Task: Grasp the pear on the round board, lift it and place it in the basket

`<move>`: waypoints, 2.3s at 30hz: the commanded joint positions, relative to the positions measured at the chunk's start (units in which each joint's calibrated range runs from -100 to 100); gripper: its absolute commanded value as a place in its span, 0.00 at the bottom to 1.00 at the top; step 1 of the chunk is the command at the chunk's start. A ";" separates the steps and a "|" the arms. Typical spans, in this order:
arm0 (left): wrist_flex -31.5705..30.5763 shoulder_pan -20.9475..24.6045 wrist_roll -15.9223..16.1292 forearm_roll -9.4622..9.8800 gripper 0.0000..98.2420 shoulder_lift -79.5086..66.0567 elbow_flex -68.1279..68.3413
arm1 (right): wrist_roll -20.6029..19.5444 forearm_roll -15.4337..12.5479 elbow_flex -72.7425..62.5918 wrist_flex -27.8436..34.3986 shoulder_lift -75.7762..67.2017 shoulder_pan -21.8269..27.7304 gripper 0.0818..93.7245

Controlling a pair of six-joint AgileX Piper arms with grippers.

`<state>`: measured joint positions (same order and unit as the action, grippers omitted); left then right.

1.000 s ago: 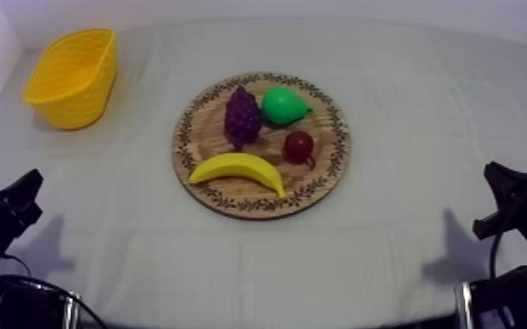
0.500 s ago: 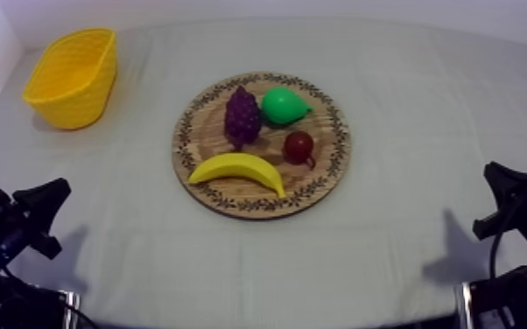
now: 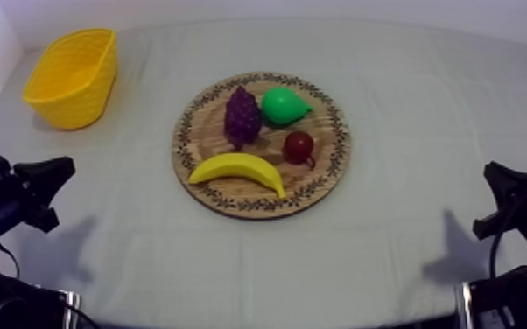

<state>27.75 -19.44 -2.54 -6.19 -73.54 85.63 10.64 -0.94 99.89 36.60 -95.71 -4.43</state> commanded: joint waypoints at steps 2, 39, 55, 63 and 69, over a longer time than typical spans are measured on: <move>0.20 -0.04 -2.03 0.12 0.00 7.26 -3.46 | 0.03 -0.01 0.00 0.01 -0.04 -0.01 0.00; 44.06 -1.67 -9.65 -0.69 0.00 74.81 -80.75 | 0.03 -0.01 0.00 0.01 -0.04 -0.08 0.00; 49.97 -5.15 -8.30 -2.10 0.00 98.33 -105.30 | 0.03 -0.01 0.00 0.01 -0.04 -0.08 0.00; 52.45 -6.65 -7.96 -2.18 0.00 108.13 -116.73 | 0.03 -0.01 0.00 0.01 -0.04 -0.08 0.00; 52.55 -7.80 -5.75 -3.64 0.00 112.14 -122.58 | 0.03 -0.01 0.00 0.01 -0.04 -0.08 0.00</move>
<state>80.30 -27.13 -9.05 -9.65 38.04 -35.47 10.63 -0.94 99.89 36.60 -95.71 -4.51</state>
